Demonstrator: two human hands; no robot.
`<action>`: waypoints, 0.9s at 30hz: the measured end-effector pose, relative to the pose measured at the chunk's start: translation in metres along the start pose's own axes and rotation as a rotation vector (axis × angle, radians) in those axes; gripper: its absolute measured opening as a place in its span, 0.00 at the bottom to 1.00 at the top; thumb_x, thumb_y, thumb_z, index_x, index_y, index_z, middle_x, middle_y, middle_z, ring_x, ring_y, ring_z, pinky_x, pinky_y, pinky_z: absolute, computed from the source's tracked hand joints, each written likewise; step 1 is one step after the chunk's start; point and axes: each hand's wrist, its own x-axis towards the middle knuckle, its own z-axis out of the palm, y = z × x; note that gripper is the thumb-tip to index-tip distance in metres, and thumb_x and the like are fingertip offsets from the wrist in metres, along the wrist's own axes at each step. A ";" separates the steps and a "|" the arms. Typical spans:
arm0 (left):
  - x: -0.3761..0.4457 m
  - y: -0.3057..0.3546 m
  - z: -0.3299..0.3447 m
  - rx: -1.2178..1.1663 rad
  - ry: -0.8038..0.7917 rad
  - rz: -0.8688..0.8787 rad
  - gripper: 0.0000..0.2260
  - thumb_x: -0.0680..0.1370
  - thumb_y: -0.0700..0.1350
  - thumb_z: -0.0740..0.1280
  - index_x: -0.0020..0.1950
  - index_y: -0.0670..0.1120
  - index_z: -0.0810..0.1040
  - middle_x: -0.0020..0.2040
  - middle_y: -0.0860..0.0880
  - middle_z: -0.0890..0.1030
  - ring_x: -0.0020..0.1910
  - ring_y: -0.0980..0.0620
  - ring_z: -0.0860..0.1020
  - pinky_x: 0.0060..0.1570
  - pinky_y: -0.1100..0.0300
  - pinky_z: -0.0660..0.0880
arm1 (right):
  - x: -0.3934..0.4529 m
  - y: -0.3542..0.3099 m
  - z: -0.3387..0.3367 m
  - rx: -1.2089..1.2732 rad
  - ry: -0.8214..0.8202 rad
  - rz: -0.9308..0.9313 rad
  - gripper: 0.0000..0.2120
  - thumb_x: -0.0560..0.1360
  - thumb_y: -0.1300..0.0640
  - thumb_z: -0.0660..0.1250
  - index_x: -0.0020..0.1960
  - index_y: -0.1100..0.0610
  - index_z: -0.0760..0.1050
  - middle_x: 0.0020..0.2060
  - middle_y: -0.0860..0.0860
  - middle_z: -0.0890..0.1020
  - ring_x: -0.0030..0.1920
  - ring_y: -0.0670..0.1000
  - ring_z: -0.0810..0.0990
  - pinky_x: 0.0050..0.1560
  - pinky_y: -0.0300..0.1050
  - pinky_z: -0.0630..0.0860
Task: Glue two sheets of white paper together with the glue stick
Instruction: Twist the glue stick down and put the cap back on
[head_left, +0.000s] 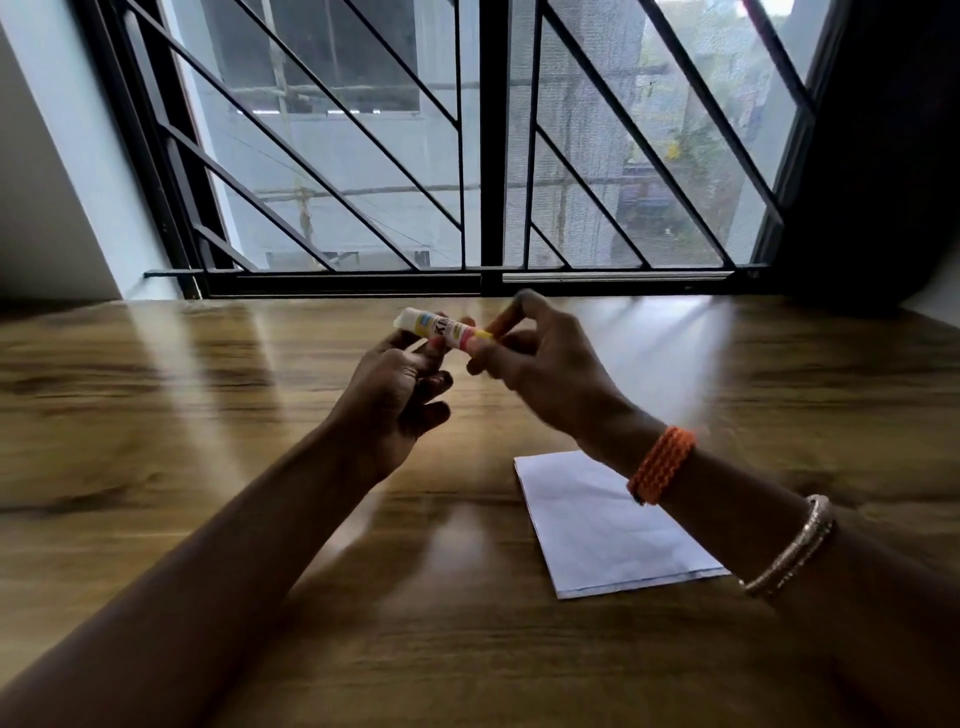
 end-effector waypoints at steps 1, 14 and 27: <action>-0.001 -0.001 0.001 0.001 0.013 -0.006 0.15 0.78 0.35 0.56 0.54 0.52 0.76 0.48 0.50 0.73 0.23 0.59 0.66 0.22 0.67 0.62 | -0.001 0.002 0.001 -0.291 0.021 -0.236 0.06 0.74 0.60 0.69 0.46 0.58 0.71 0.36 0.53 0.82 0.33 0.51 0.76 0.35 0.45 0.74; -0.012 0.007 0.012 0.007 0.035 -0.065 0.12 0.77 0.44 0.58 0.38 0.50 0.78 0.30 0.61 0.79 0.25 0.58 0.62 0.19 0.69 0.60 | -0.006 -0.006 -0.008 -1.278 0.232 -0.906 0.15 0.75 0.63 0.61 0.55 0.52 0.80 0.40 0.53 0.82 0.42 0.56 0.79 0.46 0.50 0.64; -0.014 0.009 0.010 0.026 -0.019 0.019 0.13 0.76 0.56 0.62 0.52 0.51 0.80 0.48 0.57 0.80 0.40 0.57 0.73 0.26 0.69 0.70 | -0.007 -0.006 0.012 0.087 0.146 -0.075 0.12 0.74 0.55 0.70 0.41 0.60 0.69 0.32 0.58 0.83 0.21 0.39 0.74 0.22 0.30 0.65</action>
